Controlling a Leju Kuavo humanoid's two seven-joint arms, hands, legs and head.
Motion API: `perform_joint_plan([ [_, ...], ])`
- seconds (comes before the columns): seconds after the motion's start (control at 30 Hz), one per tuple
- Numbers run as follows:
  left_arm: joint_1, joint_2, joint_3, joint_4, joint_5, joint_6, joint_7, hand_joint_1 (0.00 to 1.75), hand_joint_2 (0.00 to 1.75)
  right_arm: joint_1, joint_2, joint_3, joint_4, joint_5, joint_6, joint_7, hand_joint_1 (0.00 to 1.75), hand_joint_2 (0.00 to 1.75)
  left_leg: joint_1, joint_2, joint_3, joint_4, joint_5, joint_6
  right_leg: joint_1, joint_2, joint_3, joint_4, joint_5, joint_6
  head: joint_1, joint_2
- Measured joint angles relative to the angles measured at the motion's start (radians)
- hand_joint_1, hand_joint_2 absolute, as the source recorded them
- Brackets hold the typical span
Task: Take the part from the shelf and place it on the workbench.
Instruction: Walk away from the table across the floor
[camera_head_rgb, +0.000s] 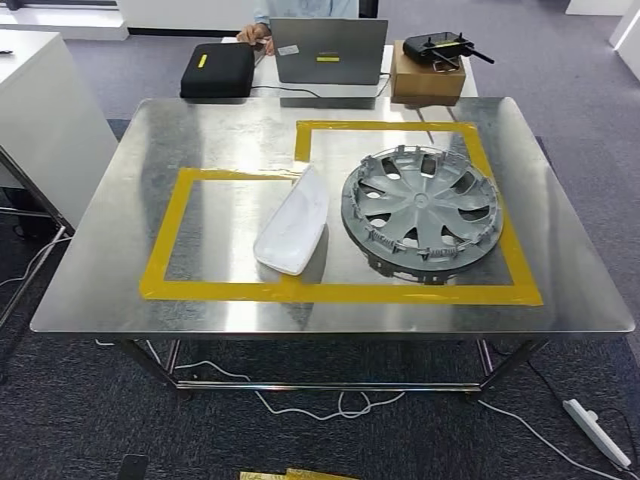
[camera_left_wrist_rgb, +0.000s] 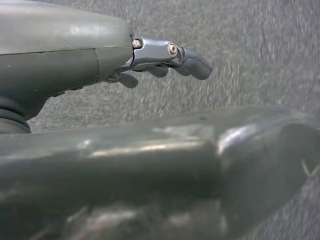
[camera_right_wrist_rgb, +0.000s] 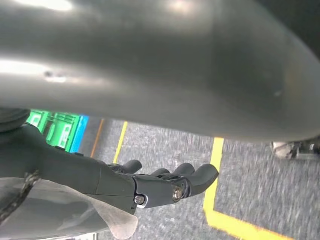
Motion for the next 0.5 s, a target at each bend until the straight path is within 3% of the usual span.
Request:
perform_joint_plan([
  [0.07, 0.0, 0.005, 0.0, 0.017, -0.009, -0.008, 0.002, 0.0, 0.0, 0.001, -0.001, 0.0, 0.002, 0.004, 0.003, -0.001, 0.0, 0.0, 0.006, -0.002, -0.021, 0.069, -0.085, -0.015, -0.005, -0.004, -0.024, -0.002, 0.024, -0.009, -0.004, 0.0],
  [0.13, -0.002, 0.008, -0.001, 0.03, -0.016, -0.015, 0.002, 0.0, 0.0, 0.002, -0.002, 0.0, 0.002, 0.01, 0.008, -0.001, 0.0, 0.0, 0.015, -0.003, -0.044, 0.198, -0.189, -0.03, -0.005, -0.008, -0.053, 0.001, 0.047, -0.012, -0.008, 0.0],
  [0.17, -0.003, 0.01, -0.001, 0.035, -0.019, -0.017, 0.002, 0.0, 0.0, 0.002, -0.002, 0.0, 0.002, 0.012, 0.01, -0.001, 0.0, 0.0, 0.019, -0.003, -0.045, 0.251, -0.208, -0.035, -0.005, -0.01, -0.066, 0.005, 0.058, -0.011, -0.008, 0.0],
  [0.2, -0.004, 0.011, -0.001, 0.039, -0.021, -0.02, 0.002, 0.0, 0.0, 0.002, -0.002, 0.0, 0.002, 0.014, 0.013, 0.0, 0.0, 0.0, 0.022, -0.002, -0.035, 0.278, -0.203, -0.039, -0.006, -0.012, -0.082, 0.011, 0.068, -0.009, -0.008, 0.0],
  [0.23, -0.005, 0.013, -0.001, 0.043, -0.023, -0.023, 0.001, 0.0, 0.0, 0.002, -0.002, 0.0, 0.002, 0.015, 0.014, 0.0, 0.0, 0.0, 0.026, -0.002, -0.009, 0.269, -0.179, -0.041, -0.007, -0.013, -0.098, 0.018, 0.077, -0.006, -0.008, 0.0],
  [0.3, -0.007, 0.014, -0.001, 0.047, -0.027, -0.026, 0.001, 0.0, 0.0, 0.0, -0.002, 0.0, 0.002, 0.017, 0.016, 0.0, 0.0, 0.0, 0.031, -0.003, 0.084, 0.158, -0.133, -0.043, -0.009, -0.013, -0.131, 0.037, 0.092, 0.002, -0.009, 0.0],
  [0.37, -0.011, 0.015, -0.001, 0.051, -0.029, -0.028, 0.0, 0.0, 0.0, -0.001, -0.002, 0.0, 0.002, 0.017, 0.017, 0.0, 0.0, 0.0, 0.03, -0.006, 0.17, 0.025, -0.14, -0.035, -0.008, -0.013, -0.157, 0.055, 0.105, 0.013, -0.009, 0.0],
  [0.43, -0.013, 0.015, -0.001, 0.055, -0.031, -0.029, -0.001, 0.0, 0.0, -0.001, -0.002, 0.0, 0.002, 0.02, 0.017, 0.0, 0.0, 0.0, 0.025, -0.008, 0.189, -0.025, -0.153, -0.017, -0.007, -0.013, -0.172, 0.062, 0.121, 0.027, -0.008, 0.0],
  [0.5, -0.013, 0.014, -0.001, 0.06, -0.035, -0.031, -0.002, 0.0, 0.0, 0.001, -0.003, 0.0, 0.002, 0.025, 0.017, -0.001, 0.0, 0.0, 0.024, -0.004, 0.171, -0.027, -0.138, 0.003, -0.011, -0.01, -0.182, 0.068, 0.12, 0.04, -0.009, 0.0],
])
